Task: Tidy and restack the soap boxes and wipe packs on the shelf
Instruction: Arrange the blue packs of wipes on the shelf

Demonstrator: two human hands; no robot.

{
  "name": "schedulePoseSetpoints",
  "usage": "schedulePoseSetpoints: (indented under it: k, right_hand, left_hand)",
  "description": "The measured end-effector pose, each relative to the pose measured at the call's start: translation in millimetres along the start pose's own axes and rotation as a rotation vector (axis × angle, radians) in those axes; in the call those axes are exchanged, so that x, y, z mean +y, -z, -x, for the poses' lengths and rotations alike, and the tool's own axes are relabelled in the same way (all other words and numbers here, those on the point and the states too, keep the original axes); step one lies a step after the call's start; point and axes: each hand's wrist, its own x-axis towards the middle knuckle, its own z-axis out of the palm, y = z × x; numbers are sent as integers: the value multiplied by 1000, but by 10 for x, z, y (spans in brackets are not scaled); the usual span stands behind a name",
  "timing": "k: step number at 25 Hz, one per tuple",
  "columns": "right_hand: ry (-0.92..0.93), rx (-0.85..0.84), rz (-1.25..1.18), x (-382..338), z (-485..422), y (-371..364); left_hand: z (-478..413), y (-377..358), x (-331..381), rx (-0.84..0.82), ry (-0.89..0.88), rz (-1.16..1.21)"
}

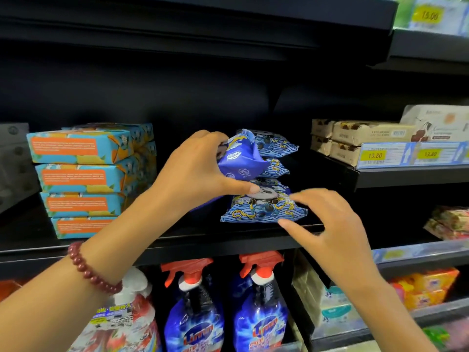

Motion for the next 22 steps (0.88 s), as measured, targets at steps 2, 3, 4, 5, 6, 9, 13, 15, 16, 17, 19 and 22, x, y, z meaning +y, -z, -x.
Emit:
schedulePoseSetpoints:
  k: [2, 3, 4, 5, 6, 9, 13, 15, 16, 17, 19, 22]
  right_hand:
    - [-16, -7, 51, -2, 178, 7]
    - [-23, -49, 79, 1, 220, -19]
    - [-29, -93, 105, -1, 243, -46]
    - [-26, -127, 129, -3, 250, -71]
    - [-18, -145, 149, -4, 254, -92]
    - [-18, -132, 142, 12, 296, -120]
    - [-49, -123, 108, 9, 336, -125]
    - [-61, -127, 105, 0, 334, -128]
    - [-67, -130, 106, -8, 336, -129]
    - [-72, -134, 107, -17, 340, -128]
    - [-87, -143, 102, -36, 343, -119]
    - [-71, -144, 105, -37, 346, -124]
  left_hand:
    - [-112, -140, 113, -75, -64, -41]
    - [-165, -218, 177, -118, -89, -71]
    - [-217, -300, 242, -160, -111, -102]
    - [-270, -376, 297, -200, -128, -134]
    - [-318, -446, 338, -237, -141, -161]
    - [-428, -607, 371, -352, -152, -198]
    - [-305, -599, 224, -252, -147, -123]
    - [-197, -550, 116, -159, -136, -47]
    - [-152, -534, 75, -131, -129, -14]
    - [-120, -529, 50, -115, -124, 7]
    - [-106, -554, 46, -101, -121, 16]
    - [-120, -596, 70, -90, -120, -4]
